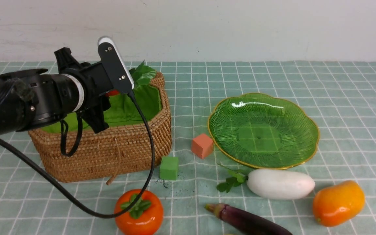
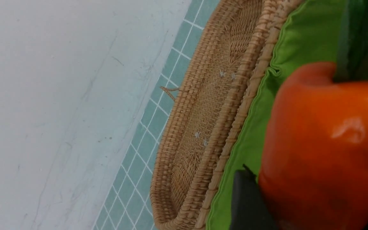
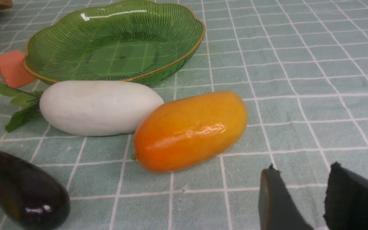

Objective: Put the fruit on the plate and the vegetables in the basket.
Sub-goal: Use the left arm to grab a carrot and put it into the left basket, then grab a tomato with your left arm and place it on the plate on the right.

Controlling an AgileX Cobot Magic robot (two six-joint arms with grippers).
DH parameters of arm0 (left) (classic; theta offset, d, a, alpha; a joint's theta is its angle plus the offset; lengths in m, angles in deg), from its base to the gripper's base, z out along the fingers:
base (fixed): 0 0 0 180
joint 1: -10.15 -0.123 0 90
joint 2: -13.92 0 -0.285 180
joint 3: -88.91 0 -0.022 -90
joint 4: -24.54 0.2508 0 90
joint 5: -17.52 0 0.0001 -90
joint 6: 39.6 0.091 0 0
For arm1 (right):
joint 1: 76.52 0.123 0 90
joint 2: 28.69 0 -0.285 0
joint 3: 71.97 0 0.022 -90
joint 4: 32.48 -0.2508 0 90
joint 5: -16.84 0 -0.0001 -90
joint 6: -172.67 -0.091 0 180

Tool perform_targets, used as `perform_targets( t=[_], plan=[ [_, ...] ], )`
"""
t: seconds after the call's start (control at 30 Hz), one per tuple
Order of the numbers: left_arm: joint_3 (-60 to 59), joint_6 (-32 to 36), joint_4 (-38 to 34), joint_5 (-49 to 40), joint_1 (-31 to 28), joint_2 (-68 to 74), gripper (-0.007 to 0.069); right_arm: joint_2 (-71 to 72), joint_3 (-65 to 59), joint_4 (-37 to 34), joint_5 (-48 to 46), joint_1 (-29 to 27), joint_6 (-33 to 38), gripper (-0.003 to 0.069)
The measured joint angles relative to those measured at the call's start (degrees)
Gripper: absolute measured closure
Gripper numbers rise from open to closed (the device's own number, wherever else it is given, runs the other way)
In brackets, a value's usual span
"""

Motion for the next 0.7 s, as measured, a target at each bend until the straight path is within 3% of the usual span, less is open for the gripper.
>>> perform_targets(
  t=[0.2, 0.3, 0.53, 0.7],
  plan=[
    [0.0, -5.3, 0.0, 0.7, 0.0, -1.5, -0.0010, 0.0, 0.0, 0.0, 0.0, 0.0, 0.0, 0.0415],
    [-1.3, -9.2, -0.2, 1.5, 0.0, -3.9, -0.0038, 0.0, 0.0, 0.0, 0.0, 0.0, 0.0, 0.0415],
    [-11.8, -16.7, -3.3, 3.7, 0.2, -13.8, 0.0030, 0.0, 0.0, 0.0, 0.0, 0.0, 0.0, 0.0415],
    [-22.7, -23.4, -8.7, 0.2, 8.1, -22.3, 0.0152, 0.0, 0.0, 0.0, 0.0, 0.0, 0.0, 0.0415]
  ],
)
